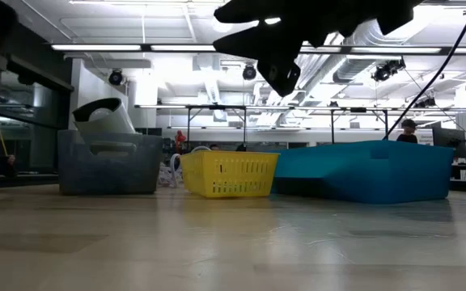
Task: Pick & Place School Supplies
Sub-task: Put the green eraser into the yellow bin
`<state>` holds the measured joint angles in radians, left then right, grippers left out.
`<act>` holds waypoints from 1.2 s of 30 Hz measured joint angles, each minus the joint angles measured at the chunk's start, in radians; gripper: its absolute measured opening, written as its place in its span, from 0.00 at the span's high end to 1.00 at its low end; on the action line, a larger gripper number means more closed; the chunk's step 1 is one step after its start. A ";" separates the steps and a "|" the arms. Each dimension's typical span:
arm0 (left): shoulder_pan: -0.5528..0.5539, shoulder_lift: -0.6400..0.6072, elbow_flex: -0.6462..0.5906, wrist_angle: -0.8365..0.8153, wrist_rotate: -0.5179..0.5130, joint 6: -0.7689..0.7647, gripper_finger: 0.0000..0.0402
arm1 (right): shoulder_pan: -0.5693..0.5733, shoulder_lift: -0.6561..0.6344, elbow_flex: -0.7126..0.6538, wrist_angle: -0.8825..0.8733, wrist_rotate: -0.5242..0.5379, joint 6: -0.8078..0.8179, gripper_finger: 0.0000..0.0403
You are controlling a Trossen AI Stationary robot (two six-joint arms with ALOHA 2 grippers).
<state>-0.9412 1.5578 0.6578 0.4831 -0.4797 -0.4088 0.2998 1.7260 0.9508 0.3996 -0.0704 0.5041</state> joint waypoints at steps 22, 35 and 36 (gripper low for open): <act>0.015 0.059 0.255 -0.651 0.136 -0.456 0.69 | 0.073 0.000 0.000 -0.008 0.072 0.027 0.72; 0.103 0.059 0.255 -0.708 0.269 -0.573 0.69 | 0.087 0.000 0.000 -0.054 0.072 0.023 0.72; 0.106 0.059 0.255 -0.713 0.270 -0.577 0.69 | 0.087 0.000 0.000 -0.056 0.072 0.023 0.72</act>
<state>-0.8355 1.6169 0.9127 -0.2300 -0.2100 -0.9860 0.3866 1.7260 0.9508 0.3439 0.0013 0.5274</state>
